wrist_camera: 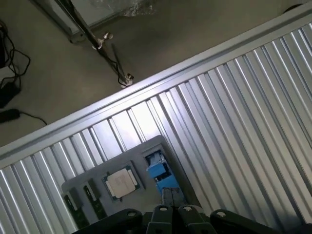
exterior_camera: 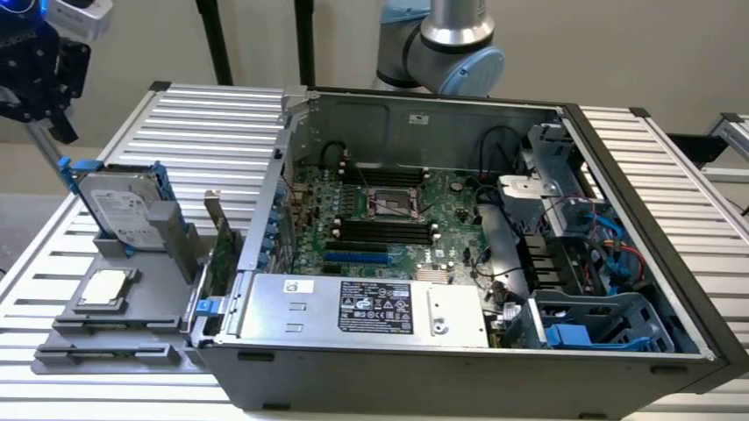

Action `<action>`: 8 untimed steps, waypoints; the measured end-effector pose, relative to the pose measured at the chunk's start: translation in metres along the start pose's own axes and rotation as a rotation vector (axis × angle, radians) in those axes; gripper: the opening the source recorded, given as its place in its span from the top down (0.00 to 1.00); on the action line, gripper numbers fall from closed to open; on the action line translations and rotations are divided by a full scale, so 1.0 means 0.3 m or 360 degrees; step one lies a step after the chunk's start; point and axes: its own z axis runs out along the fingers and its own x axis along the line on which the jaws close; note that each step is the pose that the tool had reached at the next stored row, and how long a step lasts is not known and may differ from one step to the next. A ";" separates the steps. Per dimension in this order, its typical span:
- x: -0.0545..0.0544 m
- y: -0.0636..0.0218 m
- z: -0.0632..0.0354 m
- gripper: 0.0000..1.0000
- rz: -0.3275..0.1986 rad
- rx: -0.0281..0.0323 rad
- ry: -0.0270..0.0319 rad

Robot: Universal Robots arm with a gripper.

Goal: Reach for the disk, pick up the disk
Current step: 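Pick up the disk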

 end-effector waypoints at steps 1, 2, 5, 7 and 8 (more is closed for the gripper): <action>0.000 0.000 0.000 0.89 -0.0025 -0.00001 0.00009; 0.000 0.000 0.000 0.89 -0.0049 -0.00002 0.00017; -0.001 -0.001 0.001 0.89 -0.0104 -0.00001 0.00036; -0.002 -0.004 0.001 0.89 -0.0129 0.00002 0.00039; -0.003 -0.006 0.001 0.89 -0.0140 0.00004 0.00042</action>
